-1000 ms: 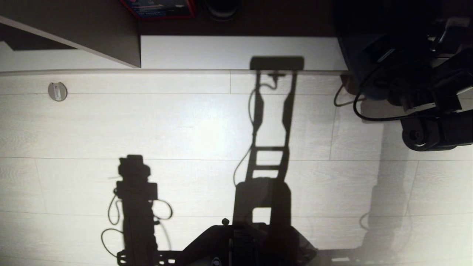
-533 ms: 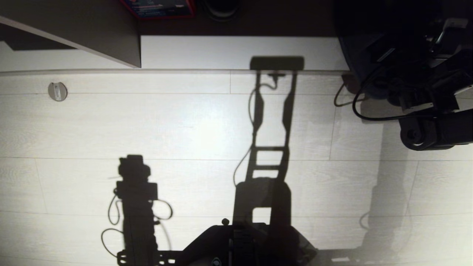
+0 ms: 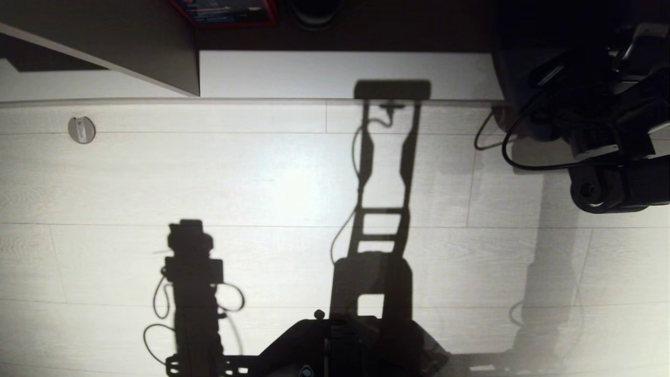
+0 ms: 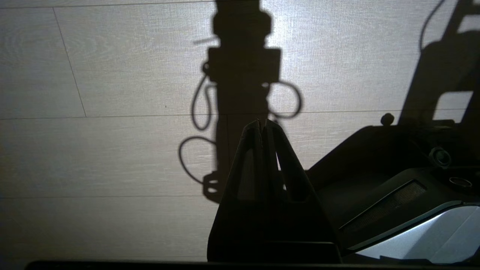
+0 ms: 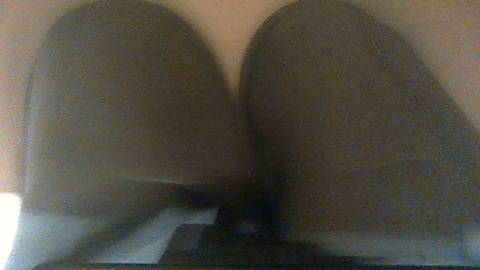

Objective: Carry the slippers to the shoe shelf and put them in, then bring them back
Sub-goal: Pick up the slippers in the shoe cabinet

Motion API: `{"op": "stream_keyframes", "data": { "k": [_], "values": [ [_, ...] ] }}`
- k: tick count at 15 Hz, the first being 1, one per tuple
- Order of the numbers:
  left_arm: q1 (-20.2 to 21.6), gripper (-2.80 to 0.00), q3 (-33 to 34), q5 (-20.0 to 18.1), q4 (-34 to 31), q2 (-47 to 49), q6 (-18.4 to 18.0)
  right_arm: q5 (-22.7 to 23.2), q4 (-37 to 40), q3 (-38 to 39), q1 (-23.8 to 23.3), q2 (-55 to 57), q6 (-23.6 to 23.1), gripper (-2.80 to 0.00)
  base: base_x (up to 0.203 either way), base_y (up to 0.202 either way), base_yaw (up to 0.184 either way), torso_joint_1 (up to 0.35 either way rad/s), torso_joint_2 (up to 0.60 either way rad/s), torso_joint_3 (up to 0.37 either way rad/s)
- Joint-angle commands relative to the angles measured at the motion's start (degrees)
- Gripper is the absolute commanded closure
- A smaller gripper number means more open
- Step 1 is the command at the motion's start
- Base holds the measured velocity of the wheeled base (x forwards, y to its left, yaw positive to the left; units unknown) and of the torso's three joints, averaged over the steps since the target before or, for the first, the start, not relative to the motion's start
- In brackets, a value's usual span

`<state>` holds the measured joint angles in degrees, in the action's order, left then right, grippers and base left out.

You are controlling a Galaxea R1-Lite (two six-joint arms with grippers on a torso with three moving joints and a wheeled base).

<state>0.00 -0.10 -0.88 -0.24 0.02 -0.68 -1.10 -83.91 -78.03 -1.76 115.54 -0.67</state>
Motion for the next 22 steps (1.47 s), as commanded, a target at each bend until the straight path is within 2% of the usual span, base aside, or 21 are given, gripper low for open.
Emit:
{"op": "stream_keyframes", "data": {
  "k": [1,9,20,22],
  "values": [
    [0.0,0.00,0.0,0.0,0.0,0.0,0.0,0.0,-0.5,0.5,0.0,-0.8,0.0,0.00,0.000,0.000,0.000,0.000,0.00,0.000],
    [0.0,0.00,0.0,0.0,0.0,0.0,0.0,0.0,-0.5,4.2,-0.1,-4.7,0.6,0.00,0.000,0.000,0.000,0.000,0.00,0.000],
    [0.0,0.00,0.0,0.0,0.0,0.0,0.0,0.0,0.0,31.0,0.1,-29.3,3.9,0.00,0.000,0.000,0.000,0.000,0.00,0.000],
    [0.0,0.00,0.0,0.0,0.0,0.0,0.0,0.0,0.8,38.5,1.0,-32.6,3.7,0.00,0.000,0.000,0.000,0.000,0.00,0.000]
  ]
}}
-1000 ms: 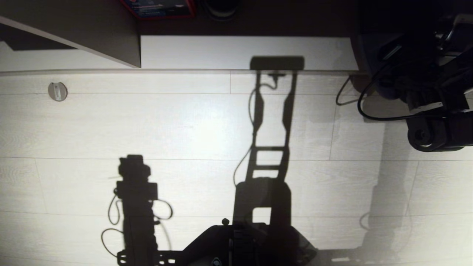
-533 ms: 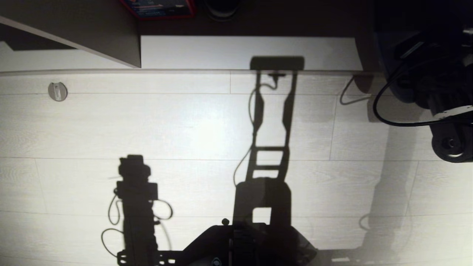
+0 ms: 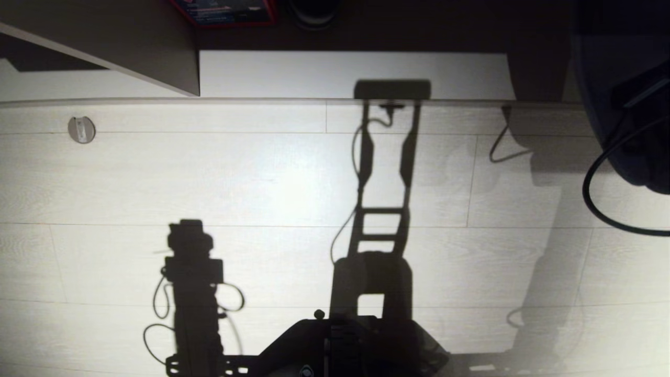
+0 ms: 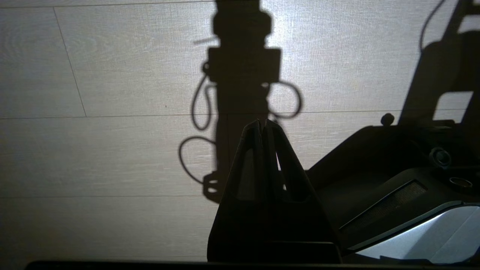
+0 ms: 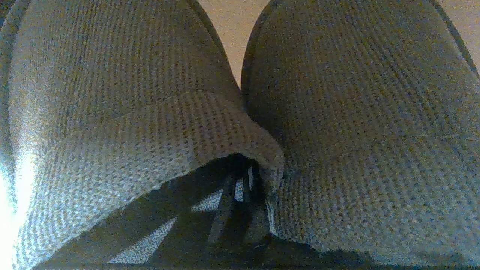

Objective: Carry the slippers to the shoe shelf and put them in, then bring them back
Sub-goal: Pick up the slippers in the shoe cabinet, then place the slippers on the floor

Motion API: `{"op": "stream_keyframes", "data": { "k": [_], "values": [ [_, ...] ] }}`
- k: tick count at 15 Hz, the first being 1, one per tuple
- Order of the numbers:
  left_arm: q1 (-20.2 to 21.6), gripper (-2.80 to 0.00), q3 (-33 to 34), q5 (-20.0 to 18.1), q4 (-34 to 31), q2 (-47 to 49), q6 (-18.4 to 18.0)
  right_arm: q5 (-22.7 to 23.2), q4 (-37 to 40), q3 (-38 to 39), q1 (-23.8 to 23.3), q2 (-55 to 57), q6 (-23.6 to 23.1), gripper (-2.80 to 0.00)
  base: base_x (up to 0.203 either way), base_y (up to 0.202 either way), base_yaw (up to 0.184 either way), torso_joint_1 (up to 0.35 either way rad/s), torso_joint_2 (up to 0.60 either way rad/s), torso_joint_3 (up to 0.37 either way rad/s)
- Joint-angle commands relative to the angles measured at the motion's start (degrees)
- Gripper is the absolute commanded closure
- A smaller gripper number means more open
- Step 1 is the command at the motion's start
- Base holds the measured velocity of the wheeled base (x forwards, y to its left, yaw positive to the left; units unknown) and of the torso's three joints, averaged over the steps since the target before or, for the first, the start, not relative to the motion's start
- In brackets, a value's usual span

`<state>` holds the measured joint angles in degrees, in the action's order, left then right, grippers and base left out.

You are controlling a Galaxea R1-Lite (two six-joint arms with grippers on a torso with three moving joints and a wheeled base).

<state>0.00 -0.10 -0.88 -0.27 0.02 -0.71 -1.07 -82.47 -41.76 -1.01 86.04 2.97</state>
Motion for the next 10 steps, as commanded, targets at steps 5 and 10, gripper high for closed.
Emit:
{"op": "stream_keyframes", "data": {
  "k": [5,10],
  "values": [
    [0.0,0.00,0.0,0.0,0.0,0.0,0.0,0.4,3.8,16.5,1.7,-12.0,-0.5,0.00,0.000,0.000,0.000,0.000,0.00,0.000],
    [0.0,0.00,0.0,0.0,0.0,0.0,0.0,0.3,8.4,25.8,2.0,-20.2,-0.6,0.00,0.000,0.000,0.000,0.000,0.00,0.000]
  ]
}}
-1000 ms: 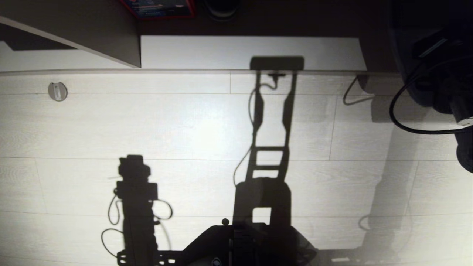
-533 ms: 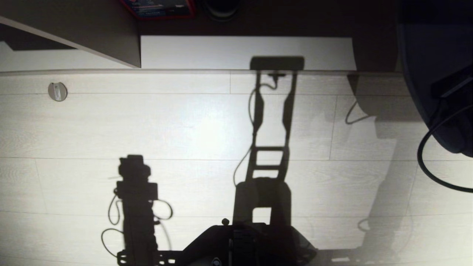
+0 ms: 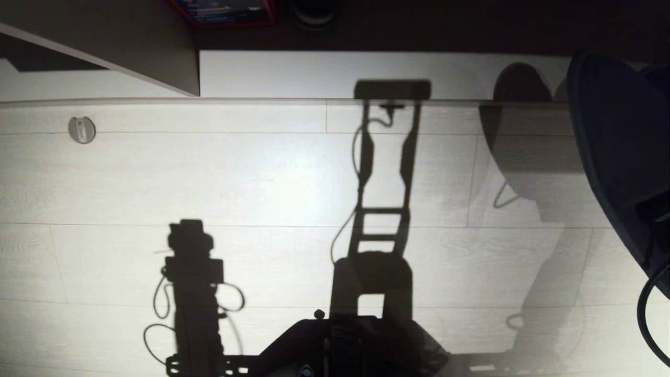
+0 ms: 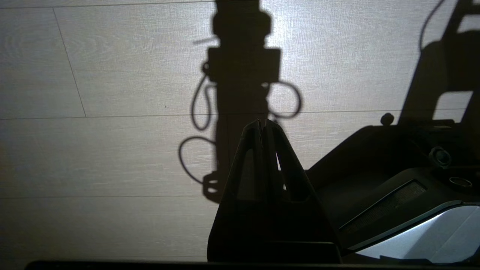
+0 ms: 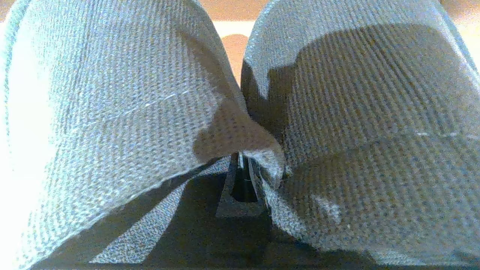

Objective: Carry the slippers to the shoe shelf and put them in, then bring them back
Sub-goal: Place the slippers on the floor

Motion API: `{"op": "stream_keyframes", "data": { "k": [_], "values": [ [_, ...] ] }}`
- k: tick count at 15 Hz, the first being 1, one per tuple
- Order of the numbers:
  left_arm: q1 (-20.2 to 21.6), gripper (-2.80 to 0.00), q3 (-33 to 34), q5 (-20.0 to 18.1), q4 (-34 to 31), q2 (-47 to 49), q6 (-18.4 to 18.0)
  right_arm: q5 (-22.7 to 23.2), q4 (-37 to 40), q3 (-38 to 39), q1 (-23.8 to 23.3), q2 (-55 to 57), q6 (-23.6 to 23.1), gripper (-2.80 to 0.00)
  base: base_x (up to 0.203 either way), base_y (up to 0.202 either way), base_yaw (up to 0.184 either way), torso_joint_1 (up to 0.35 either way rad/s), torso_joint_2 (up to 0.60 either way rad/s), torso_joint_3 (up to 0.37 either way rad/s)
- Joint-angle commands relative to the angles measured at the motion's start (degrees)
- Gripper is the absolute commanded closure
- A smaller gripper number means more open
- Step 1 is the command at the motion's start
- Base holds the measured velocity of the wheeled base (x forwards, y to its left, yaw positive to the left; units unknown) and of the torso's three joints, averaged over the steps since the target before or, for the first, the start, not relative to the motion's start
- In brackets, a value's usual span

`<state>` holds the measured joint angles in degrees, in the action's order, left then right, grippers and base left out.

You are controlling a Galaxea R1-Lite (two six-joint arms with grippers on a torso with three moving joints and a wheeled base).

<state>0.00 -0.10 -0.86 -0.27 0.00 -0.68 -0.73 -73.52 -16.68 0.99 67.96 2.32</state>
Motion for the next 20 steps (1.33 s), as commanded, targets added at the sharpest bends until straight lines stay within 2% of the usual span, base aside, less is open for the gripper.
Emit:
{"op": "stream_keyframes", "data": {
  "k": [1,9,13,17,20],
  "values": [
    [0.0,0.00,0.0,0.0,0.0,0.0,0.0,0.1,1.4,2.8,0.0,-5.2,0.0,0.00,0.000,0.000,0.000,0.000,0.00,0.000],
    [0.0,0.00,0.0,0.0,0.0,0.0,0.0,-0.2,23.9,13.3,-0.3,-32.1,-0.5,0.00,0.000,0.000,0.000,0.000,0.00,0.000],
    [0.0,0.00,0.0,0.0,0.0,0.0,0.0,-0.1,43.7,15.9,-0.5,-48.3,-2.3,0.00,0.000,0.000,0.000,0.000,0.00,0.000],
    [0.0,0.00,0.0,0.0,0.0,0.0,0.0,0.2,61.1,16.3,-0.4,-57.6,-2.7,0.00,0.000,0.000,0.000,0.000,0.00,0.000],
    [0.0,0.00,0.0,0.0,0.0,0.0,0.0,2.1,65.3,16.4,-0.4,-59.1,-3.7,0.00,0.000,0.000,0.000,0.000,0.00,0.000]
  ]
}}
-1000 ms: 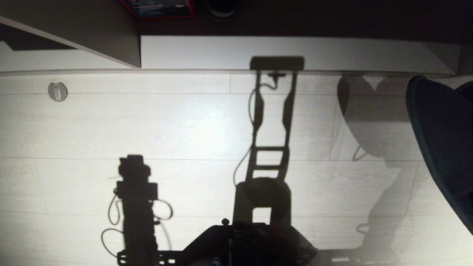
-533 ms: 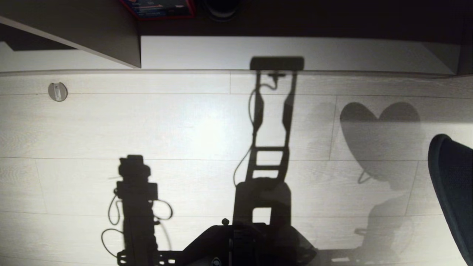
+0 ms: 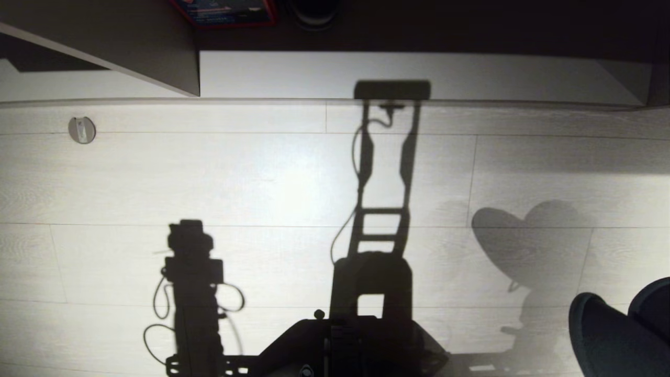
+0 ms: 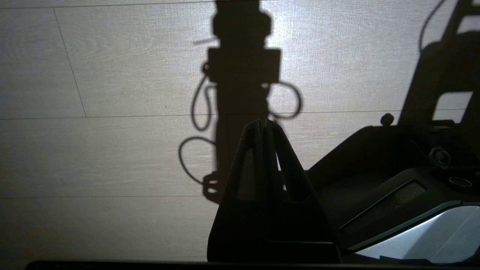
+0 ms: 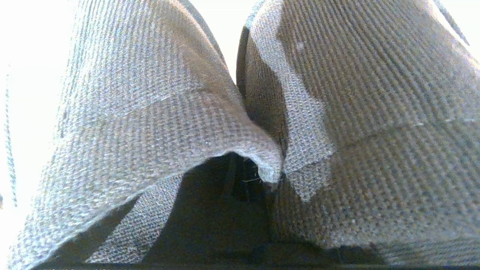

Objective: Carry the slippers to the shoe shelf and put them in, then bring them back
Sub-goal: Place the slippers on the floor

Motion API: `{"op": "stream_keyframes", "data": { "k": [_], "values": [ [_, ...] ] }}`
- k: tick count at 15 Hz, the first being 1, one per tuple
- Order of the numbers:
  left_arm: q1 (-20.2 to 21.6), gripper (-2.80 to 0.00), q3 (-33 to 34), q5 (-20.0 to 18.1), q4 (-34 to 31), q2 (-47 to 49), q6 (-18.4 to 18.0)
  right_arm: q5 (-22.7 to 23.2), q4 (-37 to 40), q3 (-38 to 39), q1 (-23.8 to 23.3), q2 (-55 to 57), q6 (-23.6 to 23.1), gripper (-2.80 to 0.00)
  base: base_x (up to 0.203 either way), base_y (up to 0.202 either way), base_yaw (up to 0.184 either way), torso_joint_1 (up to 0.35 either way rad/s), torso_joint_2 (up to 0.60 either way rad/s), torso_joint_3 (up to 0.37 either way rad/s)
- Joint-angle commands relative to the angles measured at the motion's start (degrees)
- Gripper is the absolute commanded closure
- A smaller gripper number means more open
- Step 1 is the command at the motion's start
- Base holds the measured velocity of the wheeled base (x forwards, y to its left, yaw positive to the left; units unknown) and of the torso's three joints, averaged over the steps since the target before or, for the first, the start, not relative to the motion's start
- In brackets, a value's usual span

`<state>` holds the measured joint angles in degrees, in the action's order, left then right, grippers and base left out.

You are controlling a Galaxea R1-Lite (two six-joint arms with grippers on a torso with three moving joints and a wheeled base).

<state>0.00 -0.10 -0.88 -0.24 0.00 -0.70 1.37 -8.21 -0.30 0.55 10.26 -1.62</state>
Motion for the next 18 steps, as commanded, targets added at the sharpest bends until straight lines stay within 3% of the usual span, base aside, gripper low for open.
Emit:
{"op": "stream_keyframes", "data": {
  "k": [1,7,10,18],
  "values": [
    [0.0,0.00,0.0,0.0,0.0,0.0,0.0,0.6,2.2,0.0,0.0,-2.9,-0.7,0.00,0.000,0.000,0.000,0.000,0.00,0.000],
    [0.0,0.00,0.0,0.0,0.0,0.0,0.0,-0.4,7.9,0.0,0.0,-10.2,-2.4,0.00,0.000,0.000,0.000,0.000,0.00,0.000],
    [0.0,0.00,0.0,0.0,0.0,0.0,0.0,-0.6,8.1,0.1,0.0,-10.3,1.1,0.00,0.000,0.000,0.000,0.000,0.00,0.000],
    [0.0,0.00,0.0,0.0,0.0,0.0,0.0,-0.7,8.1,0.1,0.0,-10.3,1.3,0.00,0.000,0.000,0.000,0.000,0.00,0.000]
  ]
}}
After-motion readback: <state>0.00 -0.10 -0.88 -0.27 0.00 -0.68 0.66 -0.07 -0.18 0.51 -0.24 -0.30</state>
